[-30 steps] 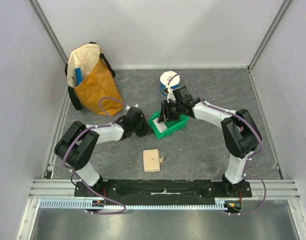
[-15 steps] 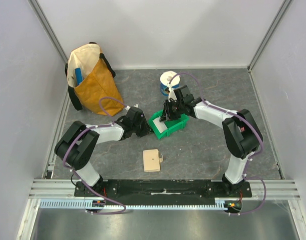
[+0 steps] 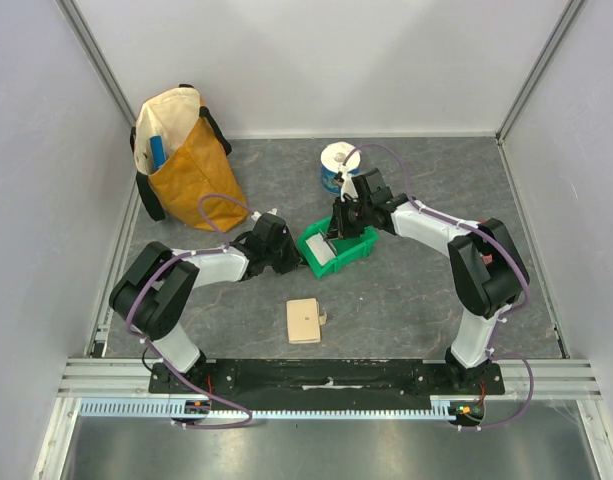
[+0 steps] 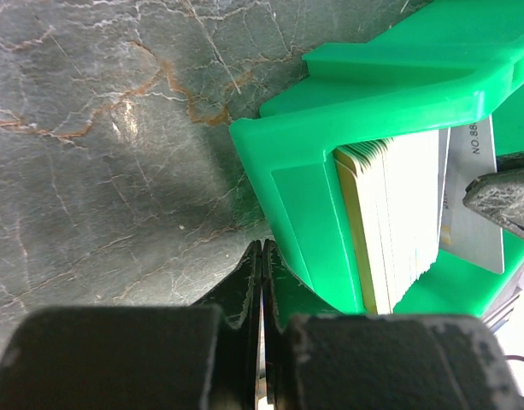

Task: Put the credit cards into the card holder
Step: Pick up the credit card from the storage box.

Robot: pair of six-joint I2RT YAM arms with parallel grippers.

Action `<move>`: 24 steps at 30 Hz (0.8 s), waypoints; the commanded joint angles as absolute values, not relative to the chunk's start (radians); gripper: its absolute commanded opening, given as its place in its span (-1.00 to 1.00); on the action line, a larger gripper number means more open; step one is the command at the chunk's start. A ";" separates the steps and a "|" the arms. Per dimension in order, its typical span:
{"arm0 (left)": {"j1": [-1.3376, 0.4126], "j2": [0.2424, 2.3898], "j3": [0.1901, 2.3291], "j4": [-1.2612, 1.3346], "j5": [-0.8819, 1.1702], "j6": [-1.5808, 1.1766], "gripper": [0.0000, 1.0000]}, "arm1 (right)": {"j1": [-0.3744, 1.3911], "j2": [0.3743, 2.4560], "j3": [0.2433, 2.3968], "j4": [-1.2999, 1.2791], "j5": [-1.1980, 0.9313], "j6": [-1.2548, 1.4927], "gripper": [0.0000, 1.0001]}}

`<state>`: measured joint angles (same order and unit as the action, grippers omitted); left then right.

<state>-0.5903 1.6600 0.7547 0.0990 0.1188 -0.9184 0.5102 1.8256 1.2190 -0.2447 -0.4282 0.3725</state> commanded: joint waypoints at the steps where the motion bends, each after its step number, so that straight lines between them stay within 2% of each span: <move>1: -0.591 1.667 0.799 0.137 0.156 -0.934 -0.96 | 0.508 1.784 1.223 -0.241 -0.402 0.356 -0.73; 14: -0.589 1.669 0.796 0.146 0.167 -0.942 -0.96 | 0.512 1.841 1.262 -0.334 -0.281 0.264 -0.76; 22: -0.589 1.672 0.796 0.152 0.175 -0.945 -0.96 | 0.529 1.878 1.292 -0.350 -0.264 0.247 -0.62; 24: -0.589 1.674 0.795 0.153 0.173 -0.945 -0.96 | 0.532 1.885 1.298 -0.353 -0.268 0.249 -0.63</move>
<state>-0.5903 1.6604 0.7601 0.1020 0.1444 -0.9192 0.5224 1.8645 1.2510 -0.3336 -0.2810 0.2691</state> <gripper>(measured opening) 0.022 0.187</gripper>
